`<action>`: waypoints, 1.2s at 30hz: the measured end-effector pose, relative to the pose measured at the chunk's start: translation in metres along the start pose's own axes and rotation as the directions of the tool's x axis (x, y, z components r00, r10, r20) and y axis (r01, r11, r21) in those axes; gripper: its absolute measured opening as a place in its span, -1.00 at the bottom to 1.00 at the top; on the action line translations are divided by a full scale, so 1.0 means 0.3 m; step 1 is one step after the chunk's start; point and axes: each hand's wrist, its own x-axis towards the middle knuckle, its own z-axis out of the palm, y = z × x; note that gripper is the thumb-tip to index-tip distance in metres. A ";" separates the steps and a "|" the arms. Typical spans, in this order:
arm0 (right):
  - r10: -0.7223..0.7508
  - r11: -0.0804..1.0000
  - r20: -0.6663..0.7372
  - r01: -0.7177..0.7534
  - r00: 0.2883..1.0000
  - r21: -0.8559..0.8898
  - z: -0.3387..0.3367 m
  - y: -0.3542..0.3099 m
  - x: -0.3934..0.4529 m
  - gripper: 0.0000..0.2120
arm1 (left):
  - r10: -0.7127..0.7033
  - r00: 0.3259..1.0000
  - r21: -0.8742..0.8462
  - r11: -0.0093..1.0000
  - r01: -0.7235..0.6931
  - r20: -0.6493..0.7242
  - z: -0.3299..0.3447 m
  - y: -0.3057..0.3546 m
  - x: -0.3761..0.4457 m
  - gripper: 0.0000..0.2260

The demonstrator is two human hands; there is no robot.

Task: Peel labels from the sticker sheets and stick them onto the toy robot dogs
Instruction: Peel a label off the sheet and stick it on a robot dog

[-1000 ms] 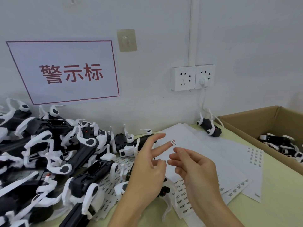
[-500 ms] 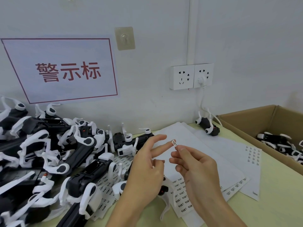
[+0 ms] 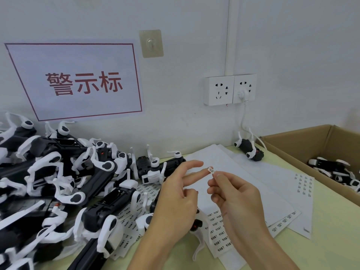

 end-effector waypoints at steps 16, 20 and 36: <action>-0.174 0.922 0.226 0.239 0.958 -0.305 -0.015 -0.022 -0.017 -0.76 | -0.050 0.998 -0.050 0.998 0.047 -0.048 -0.049 0.038 0.008 -0.86; -0.151 0.927 0.234 0.219 0.961 -0.305 -0.017 -0.020 -0.015 -0.76 | -0.092 0.995 -0.046 0.995 0.091 -0.024 -0.050 0.037 0.008 -0.88; -0.166 0.943 0.175 0.208 0.971 -0.261 -0.013 -0.009 -0.005 -0.84 | -0.219 0.975 -0.123 0.969 0.213 -0.037 -0.046 0.039 0.014 -0.93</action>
